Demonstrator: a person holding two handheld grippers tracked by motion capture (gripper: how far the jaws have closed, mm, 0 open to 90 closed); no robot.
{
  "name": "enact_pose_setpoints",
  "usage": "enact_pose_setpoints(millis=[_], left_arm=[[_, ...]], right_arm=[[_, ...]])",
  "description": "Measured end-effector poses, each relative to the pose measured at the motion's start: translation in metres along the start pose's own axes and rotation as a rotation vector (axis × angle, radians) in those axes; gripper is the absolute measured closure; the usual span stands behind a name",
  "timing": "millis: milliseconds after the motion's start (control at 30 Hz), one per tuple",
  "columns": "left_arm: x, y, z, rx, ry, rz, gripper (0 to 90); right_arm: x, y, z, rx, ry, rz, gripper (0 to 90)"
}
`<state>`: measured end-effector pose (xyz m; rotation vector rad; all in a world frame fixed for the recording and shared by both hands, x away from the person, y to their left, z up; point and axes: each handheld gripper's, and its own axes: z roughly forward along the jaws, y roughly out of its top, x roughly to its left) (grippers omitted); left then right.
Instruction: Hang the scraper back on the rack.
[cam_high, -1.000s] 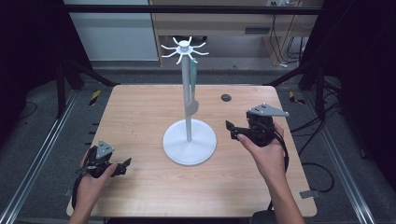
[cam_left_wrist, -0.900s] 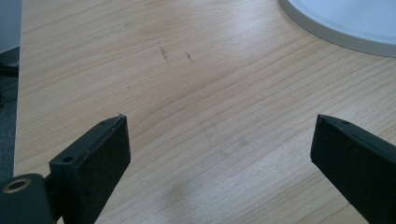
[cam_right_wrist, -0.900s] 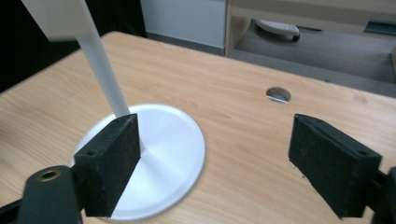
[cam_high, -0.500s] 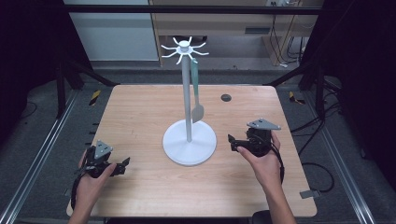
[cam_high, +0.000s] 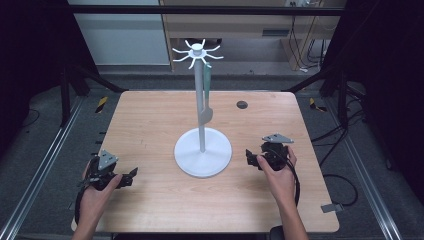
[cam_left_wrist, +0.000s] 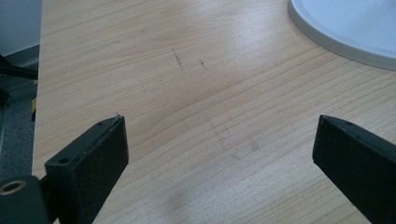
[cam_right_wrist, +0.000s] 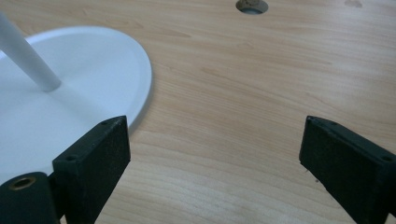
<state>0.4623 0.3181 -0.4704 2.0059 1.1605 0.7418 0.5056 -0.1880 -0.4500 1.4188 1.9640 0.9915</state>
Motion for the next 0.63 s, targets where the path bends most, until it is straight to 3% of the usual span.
enact_pose_setpoints(millis=[167,400,633], left_arm=[[0.001,0.001,0.002,-0.006,-0.002,-0.003,3.2],[0.002,0.002,0.005,-0.006,-0.013,0.0,3.3],[0.0,0.002,0.007,0.0,-0.008,0.019,3.6]], right_arm=[[0.0,-0.017,0.011,0.079,-0.03,-0.054,13.0],[-0.01,-0.026,0.011,0.077,-0.023,-0.005,12.5],[-0.014,-0.031,0.013,0.094,-0.032,0.002,13.0]])
